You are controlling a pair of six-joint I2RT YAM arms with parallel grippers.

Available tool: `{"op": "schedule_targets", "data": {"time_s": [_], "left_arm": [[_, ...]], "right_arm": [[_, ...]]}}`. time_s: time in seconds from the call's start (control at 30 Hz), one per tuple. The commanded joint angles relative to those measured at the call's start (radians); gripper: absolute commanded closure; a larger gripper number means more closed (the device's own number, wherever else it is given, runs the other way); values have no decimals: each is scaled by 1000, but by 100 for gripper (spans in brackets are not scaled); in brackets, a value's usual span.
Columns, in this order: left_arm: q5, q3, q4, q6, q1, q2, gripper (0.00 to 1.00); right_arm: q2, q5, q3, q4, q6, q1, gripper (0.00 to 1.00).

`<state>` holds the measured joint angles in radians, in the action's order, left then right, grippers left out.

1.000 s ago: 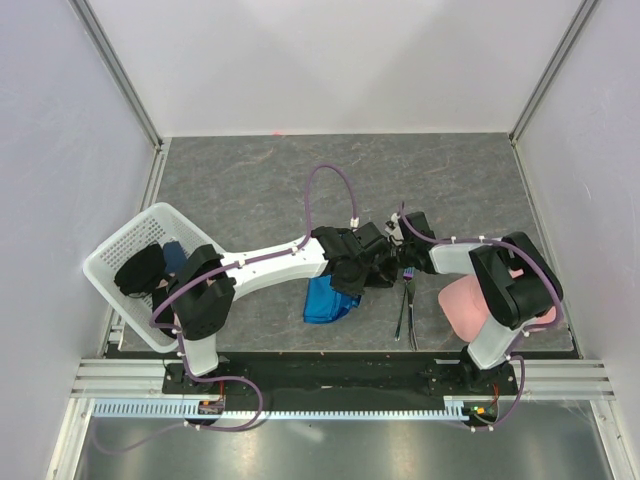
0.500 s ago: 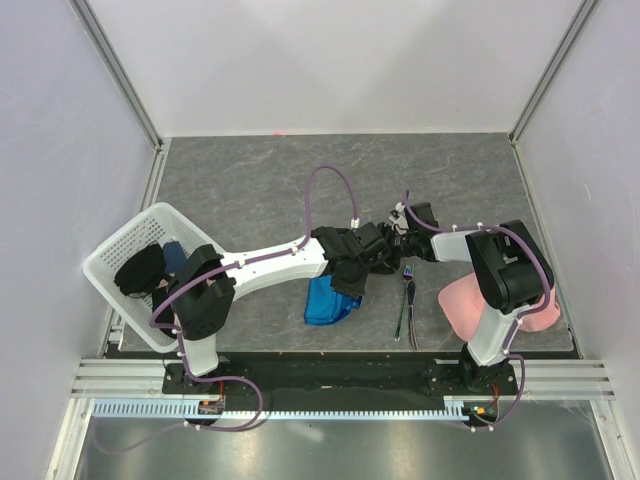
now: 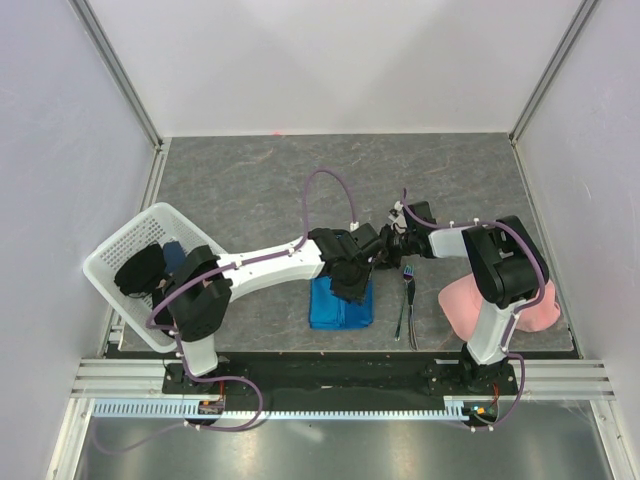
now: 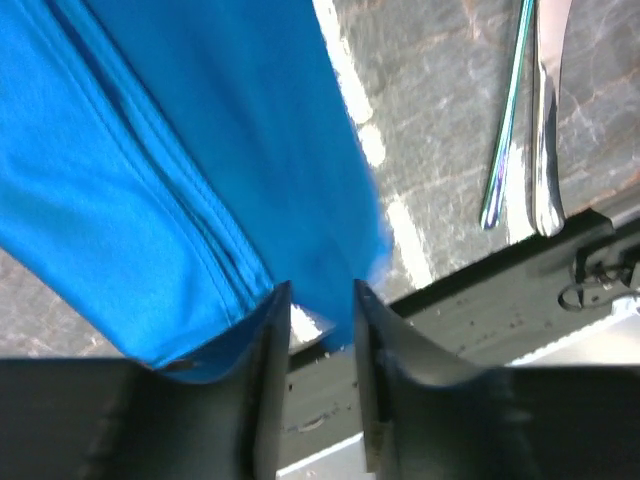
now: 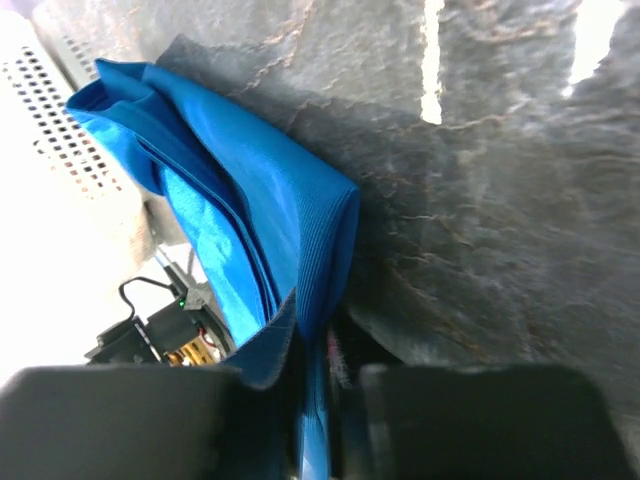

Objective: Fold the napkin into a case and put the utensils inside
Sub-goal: Insert the top corner of the smaller rectangle folded napkin into the center of the board.

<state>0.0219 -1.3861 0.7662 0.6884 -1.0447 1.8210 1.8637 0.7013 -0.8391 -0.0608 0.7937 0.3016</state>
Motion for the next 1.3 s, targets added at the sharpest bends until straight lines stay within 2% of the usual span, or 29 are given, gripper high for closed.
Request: {"op": "schedule_targets", "data": {"time_s": [0.0,0.13,0.27,0.43,0.57,0.8,1.03,1.27], "left_arm": [[52,33,-30,34,47,-112,57],[69,74,-54,60,139,-193,58],[111,98,-117,50,302,-141,80],[119,46,-183,-12,396,-8,89],[141,3,-218,-26,433,99,90],[161,-5,-254,-50,443,184,91],[207,65,-309,-36,443,179,91],[233,73,-324,-43,443,187,91]], "right_arm": [[8,-46,-51,88,-65,-2,91],[-4,-59,-101,170,-91,4,98],[-18,-88,-152,272,-113,21,100],[-32,-129,-190,325,-103,37,100],[-34,-155,-213,357,-100,54,100],[-40,-190,-270,398,-73,86,100],[-43,-235,-330,403,45,145,100],[1,-330,-371,406,153,232,100]]}}
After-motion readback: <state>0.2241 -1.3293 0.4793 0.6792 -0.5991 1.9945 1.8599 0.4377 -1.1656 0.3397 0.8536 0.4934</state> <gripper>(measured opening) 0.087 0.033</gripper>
